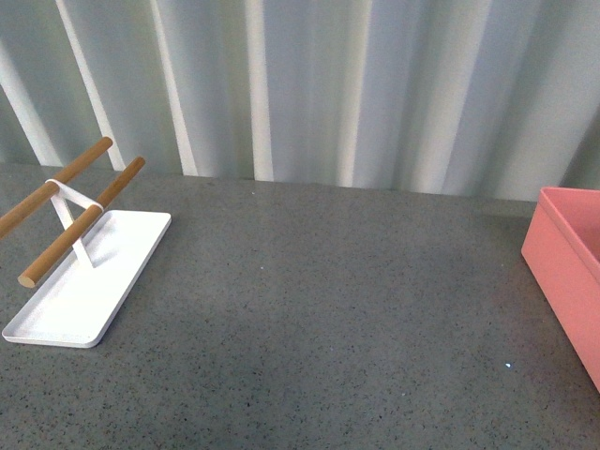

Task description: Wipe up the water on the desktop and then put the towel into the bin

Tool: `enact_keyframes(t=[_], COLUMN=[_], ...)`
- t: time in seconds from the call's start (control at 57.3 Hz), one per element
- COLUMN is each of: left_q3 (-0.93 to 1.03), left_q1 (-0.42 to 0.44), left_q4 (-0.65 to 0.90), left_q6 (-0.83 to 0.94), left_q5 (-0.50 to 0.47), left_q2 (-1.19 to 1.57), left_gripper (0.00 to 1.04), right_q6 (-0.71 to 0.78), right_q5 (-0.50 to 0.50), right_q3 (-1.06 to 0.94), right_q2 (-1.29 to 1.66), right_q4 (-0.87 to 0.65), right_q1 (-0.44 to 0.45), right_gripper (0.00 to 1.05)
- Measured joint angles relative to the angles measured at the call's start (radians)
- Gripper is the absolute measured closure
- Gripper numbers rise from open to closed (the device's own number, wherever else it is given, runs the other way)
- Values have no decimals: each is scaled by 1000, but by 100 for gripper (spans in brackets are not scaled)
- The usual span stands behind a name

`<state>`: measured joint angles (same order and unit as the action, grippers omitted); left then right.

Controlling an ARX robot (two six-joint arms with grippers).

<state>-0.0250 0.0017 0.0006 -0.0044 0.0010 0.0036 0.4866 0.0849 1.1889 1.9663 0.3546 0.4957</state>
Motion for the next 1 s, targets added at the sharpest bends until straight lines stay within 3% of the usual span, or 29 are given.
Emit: enact_keyframes(t=[0.14, 0.611, 0.716, 0.821, 0.995], left_q3=[0, 0, 0, 0, 0], left_q1=[0, 0, 0, 0, 0], left_q4=[0, 0, 0, 0, 0], left_q6=[0, 0, 0, 0, 0], left_q5=[0, 0, 0, 0, 0], left_q2=[0, 0, 0, 0, 0], left_gripper=[7, 7, 7, 7, 7], right_q6=[-36, -201, -215, -163, -151], right_q5=[27, 307, 337, 266, 344], right_q3=[34, 181, 153, 29, -294], right_q2=[-19, -208, -278, -427, -806], right_q4=[26, 89, 2, -179, -387], right_q1=[-15, -81, -89, -106, -148], right_gripper=[7, 7, 7, 7, 7])
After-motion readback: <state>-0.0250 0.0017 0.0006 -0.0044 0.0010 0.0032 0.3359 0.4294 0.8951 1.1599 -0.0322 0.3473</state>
